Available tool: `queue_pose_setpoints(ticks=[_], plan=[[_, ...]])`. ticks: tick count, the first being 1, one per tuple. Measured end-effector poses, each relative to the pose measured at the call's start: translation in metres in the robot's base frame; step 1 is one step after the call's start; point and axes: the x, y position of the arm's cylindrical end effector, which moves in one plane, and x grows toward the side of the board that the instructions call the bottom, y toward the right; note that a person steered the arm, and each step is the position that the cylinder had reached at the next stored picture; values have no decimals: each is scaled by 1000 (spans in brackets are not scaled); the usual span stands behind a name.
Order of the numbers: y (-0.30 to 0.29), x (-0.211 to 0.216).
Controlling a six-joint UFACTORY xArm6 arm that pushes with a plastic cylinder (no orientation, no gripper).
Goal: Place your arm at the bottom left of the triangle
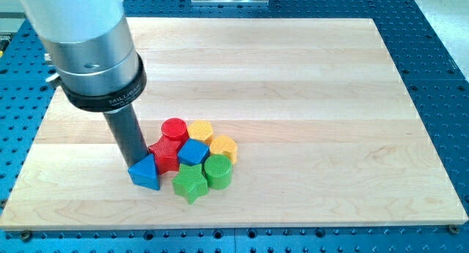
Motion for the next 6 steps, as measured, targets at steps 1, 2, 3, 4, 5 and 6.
queue_pose_setpoints(ticks=[1, 2, 3, 4, 5, 6], plan=[[-20, 19], [-27, 41], [-8, 44], [6, 50], [19, 61], [14, 76]])
